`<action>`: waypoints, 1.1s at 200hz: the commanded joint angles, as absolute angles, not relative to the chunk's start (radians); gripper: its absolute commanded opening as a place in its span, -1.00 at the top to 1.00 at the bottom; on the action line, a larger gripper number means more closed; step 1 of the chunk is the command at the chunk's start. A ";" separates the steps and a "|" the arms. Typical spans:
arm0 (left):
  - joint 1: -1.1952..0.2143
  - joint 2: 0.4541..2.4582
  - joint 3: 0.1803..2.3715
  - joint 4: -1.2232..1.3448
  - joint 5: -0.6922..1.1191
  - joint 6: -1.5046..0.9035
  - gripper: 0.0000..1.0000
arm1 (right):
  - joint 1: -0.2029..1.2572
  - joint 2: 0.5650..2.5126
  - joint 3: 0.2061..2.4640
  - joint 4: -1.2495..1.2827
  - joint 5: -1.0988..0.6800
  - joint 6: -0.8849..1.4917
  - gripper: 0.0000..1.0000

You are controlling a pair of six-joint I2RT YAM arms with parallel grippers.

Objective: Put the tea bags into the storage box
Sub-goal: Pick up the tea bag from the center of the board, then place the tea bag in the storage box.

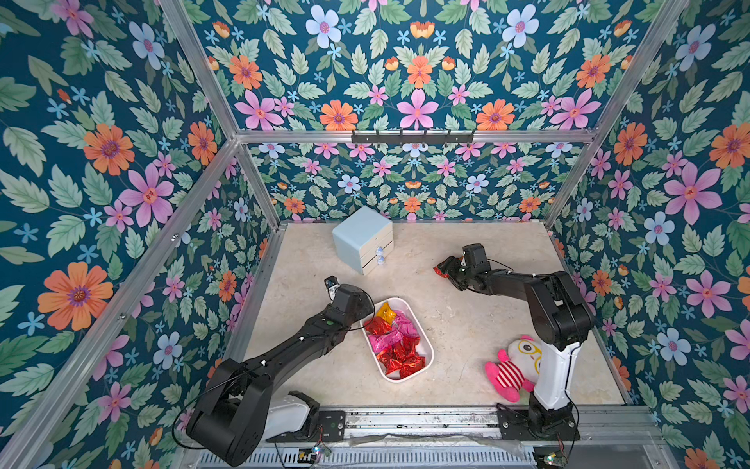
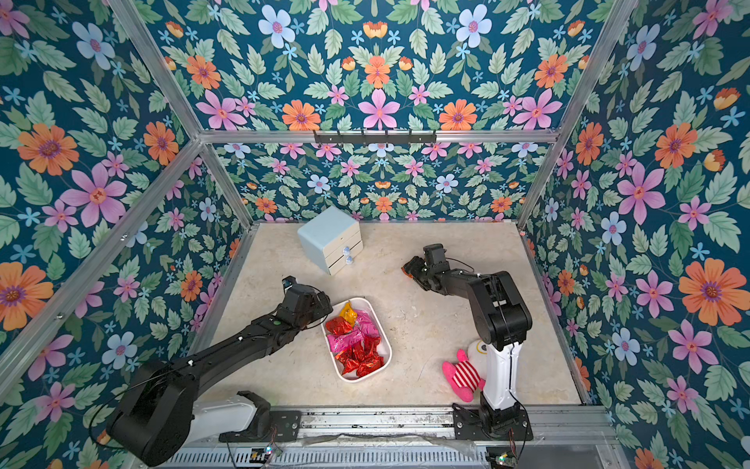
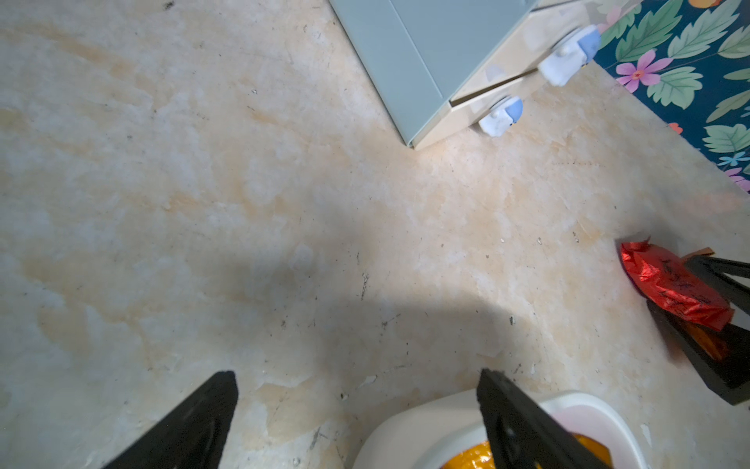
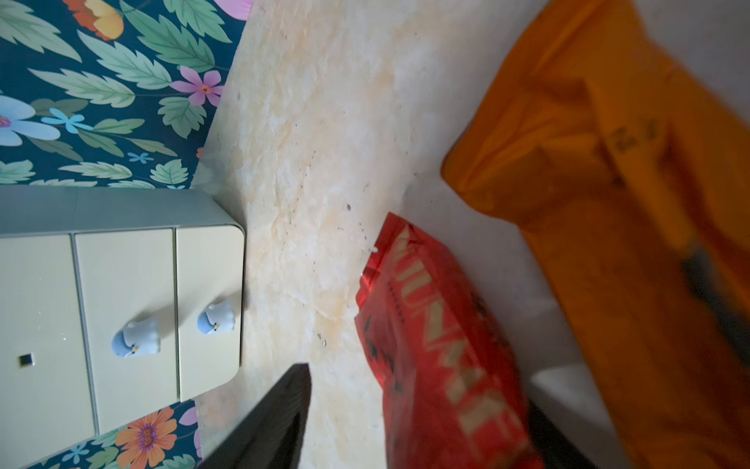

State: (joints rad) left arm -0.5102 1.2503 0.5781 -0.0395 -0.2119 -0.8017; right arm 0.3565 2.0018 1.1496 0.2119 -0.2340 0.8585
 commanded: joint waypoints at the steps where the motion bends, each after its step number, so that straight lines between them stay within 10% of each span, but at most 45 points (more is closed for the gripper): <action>1: -0.509 1.243 0.575 -0.049 -0.230 -0.794 -0.98 | 0.353 2.024 1.169 0.252 -0.243 0.878 -0.17; 46: -0.509 1.226 0.574 -0.058 -0.255 -0.795 -0.98 | 0.352 2.004 1.158 0.272 -0.252 0.859 0.69; 220: -0.500 1.213 0.621 -0.089 -0.332 -0.780 -0.98 | 0.761 1.666 1.034 -0.041 -0.398 0.513 0.70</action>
